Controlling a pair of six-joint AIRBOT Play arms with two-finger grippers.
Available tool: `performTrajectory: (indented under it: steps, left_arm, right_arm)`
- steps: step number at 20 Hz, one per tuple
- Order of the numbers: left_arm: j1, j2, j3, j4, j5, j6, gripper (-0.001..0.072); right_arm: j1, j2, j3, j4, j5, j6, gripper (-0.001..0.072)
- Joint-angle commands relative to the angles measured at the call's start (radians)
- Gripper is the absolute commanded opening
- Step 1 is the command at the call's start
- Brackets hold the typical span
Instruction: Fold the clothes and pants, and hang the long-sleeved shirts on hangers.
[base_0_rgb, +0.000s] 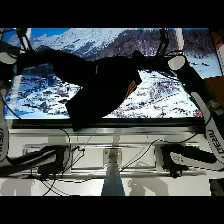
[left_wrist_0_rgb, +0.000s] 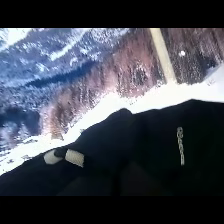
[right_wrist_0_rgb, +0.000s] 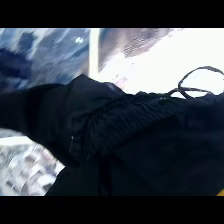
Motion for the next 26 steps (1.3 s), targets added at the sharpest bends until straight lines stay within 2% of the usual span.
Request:
performTrajectory:
  steps: [1,4,6,10,12,15,17,19,20,21,22,23,26]
  left_arm:
    - [-0.062,-0.022,0.001,0.037,0.009,-0.033,0.0018]
    - [-0.046,0.073,0.001,0.056,-0.130,-0.050,0.0018]
    - [-0.046,0.140,0.001,0.085,-0.266,-0.106,0.0018]
    - [-0.046,0.221,0.000,0.216,-0.670,-0.214,0.0019]
    - [-0.050,0.224,-0.015,0.281,-0.843,-0.272,0.0019]
    - [-0.057,0.224,-0.135,0.292,-0.864,-0.314,0.0019]
    - [-0.065,0.224,-0.253,0.298,-0.848,-0.313,0.0019]
    - [-0.064,0.224,-0.356,0.311,-0.760,-0.313,0.0020]
    - [-0.065,0.224,-0.407,0.311,-0.676,-0.313,0.0022]
    - [-0.065,0.224,-0.447,0.306,-0.593,-0.312,0.0120]
    - [-0.064,0.224,-0.478,0.296,-0.510,-0.313,0.0454]
    - [-0.064,0.224,-0.494,0.278,-0.453,-0.314,0.0720]
    - [-0.064,0.225,-0.495,0.214,-0.374,-0.309,0.0713]
  right_arm:
    - [-0.106,-0.049,-0.005,-0.010,-0.010,0.008,0.0025]
    - [-0.255,-0.048,0.040,-0.011,0.229,-0.005,0.0025]
    - [-0.332,-0.048,0.068,-0.010,0.414,-0.089,0.0025]
    - [-0.407,-0.048,0.088,-0.026,0.797,-0.239,0.0024]
    - [-0.406,-0.048,0.086,-0.079,0.960,-0.288,0.0024]
    - [-0.380,-0.048,0.064,-0.224,1.085,-0.317,0.0025]
    - [-0.358,-0.048,0.014,-0.271,1.094,-0.317,0.0025]
    - [-0.332,-0.048,-0.051,-0.309,1.069,-0.341,0.0026]
    - [-0.319,-0.049,-0.080,-0.322,1.007,-0.410,0.0113]
    - [-0.313,-0.048,-0.100,-0.323,0.925,-0.452,0.0359]
    - [-0.307,-0.049,-0.106,-0.322,0.855,-0.447,0.0534]
    - [-0.303,-0.048,-0.103,-0.314,0.793,-0.441,0.0595]
    - [-0.303,-0.048,-0.079,-0.286,0.654,-0.414,0.0616]
